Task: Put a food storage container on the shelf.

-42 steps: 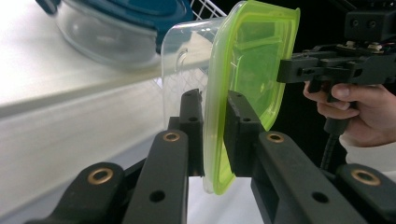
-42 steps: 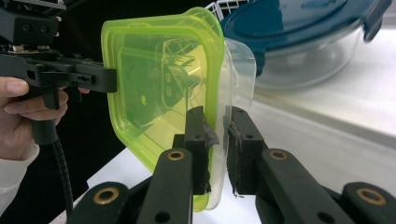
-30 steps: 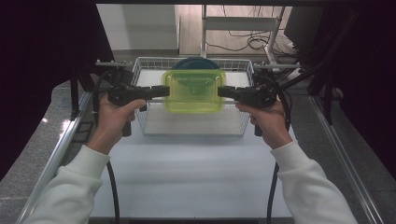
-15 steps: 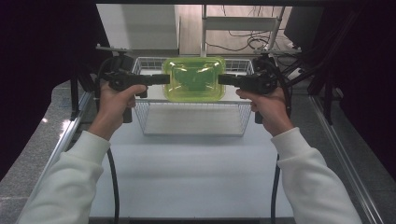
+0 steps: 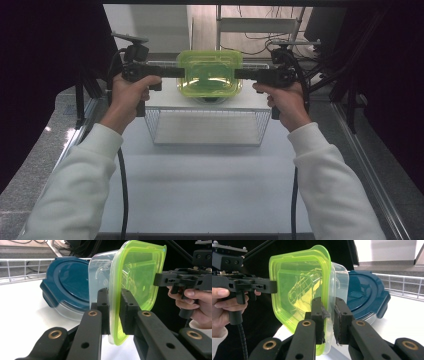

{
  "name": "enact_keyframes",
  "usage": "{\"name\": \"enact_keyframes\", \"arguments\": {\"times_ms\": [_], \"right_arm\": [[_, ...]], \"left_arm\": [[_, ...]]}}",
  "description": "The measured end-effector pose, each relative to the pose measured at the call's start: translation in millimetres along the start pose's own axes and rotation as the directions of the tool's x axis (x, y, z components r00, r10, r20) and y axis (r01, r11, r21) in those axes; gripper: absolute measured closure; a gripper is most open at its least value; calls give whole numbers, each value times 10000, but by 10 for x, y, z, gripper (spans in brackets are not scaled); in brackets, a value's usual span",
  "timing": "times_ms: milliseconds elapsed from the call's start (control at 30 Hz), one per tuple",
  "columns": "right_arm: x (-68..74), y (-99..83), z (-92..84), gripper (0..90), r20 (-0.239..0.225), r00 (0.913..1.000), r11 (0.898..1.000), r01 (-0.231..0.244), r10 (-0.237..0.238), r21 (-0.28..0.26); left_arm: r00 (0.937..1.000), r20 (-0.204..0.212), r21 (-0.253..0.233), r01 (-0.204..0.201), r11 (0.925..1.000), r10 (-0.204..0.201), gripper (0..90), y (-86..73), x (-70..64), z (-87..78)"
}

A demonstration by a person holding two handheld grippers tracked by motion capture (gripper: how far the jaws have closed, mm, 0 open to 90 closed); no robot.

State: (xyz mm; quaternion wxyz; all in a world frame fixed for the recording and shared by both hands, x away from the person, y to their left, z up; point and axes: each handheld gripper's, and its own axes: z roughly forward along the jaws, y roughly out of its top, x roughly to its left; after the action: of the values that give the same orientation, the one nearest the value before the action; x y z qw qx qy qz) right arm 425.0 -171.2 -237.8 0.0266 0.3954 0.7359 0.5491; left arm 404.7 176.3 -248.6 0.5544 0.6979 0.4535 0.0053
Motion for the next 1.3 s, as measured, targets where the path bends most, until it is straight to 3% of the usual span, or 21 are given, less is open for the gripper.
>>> {"name": "enact_keyframes", "arguments": {"times_ms": [300,467,667,800,867,933,1033,1100,1133,1167,1233,1300], "right_arm": [[-182,216,192,793,142,9974,9972,-705,702,245],[-337,254,307,791,197,9891,9876,-1466,1457,566],[-524,286,392,781,-163,9653,9642,-2595,2607,543],[-585,311,457,762,-170,9588,9576,-2822,2836,577],[-630,302,494,750,-220,9445,9436,-3261,3277,571],[-668,284,530,738,-232,9264,9258,-3743,3759,533],[-700,269,557,727,-261,9082,9082,-4165,4176,410],[-704,265,561,720,-281,9027,9028,-4283,4294,386],[-704,260,562,708,-282,9015,9017,-4307,4318,376],[-703,250,567,619,-261,9032,9032,-4274,4285,396],[-693,232,571,460,-284,8981,8985,-4387,4389,136],[-679,208,533,351,-101,8948,8932,-4461,4463,-556]], "left_arm": [[9965,118,16,831,9965,-831,804,162,247,144],[9893,227,99,1443,9895,-1444,802,188,376,250],[9841,36,110,1775,9841,-1775,783,259,430,321],[9740,187,45,2256,9742,-2256,765,268,517,372],[9648,146,27,2624,9650,-2624,749,272,577,420],[9601,98,33,2795,9601,-2795,729,277,603,448],[9540,146,-22,2994,9541,-2993,709,273,647,485],[9553,150,-68,2952,9554,-2951,699,267,657,494],[9610,-99,-188,2763,9609,-2765,680,262,645,499],[9649,-302,-259,2600,9653,-2608,609,259,635,503],[9689,-473,-419,2411,9696,-2429,440,262,618,497],[9731,-631,-804,2165,9730,-2218,278,265,591,441]]}}
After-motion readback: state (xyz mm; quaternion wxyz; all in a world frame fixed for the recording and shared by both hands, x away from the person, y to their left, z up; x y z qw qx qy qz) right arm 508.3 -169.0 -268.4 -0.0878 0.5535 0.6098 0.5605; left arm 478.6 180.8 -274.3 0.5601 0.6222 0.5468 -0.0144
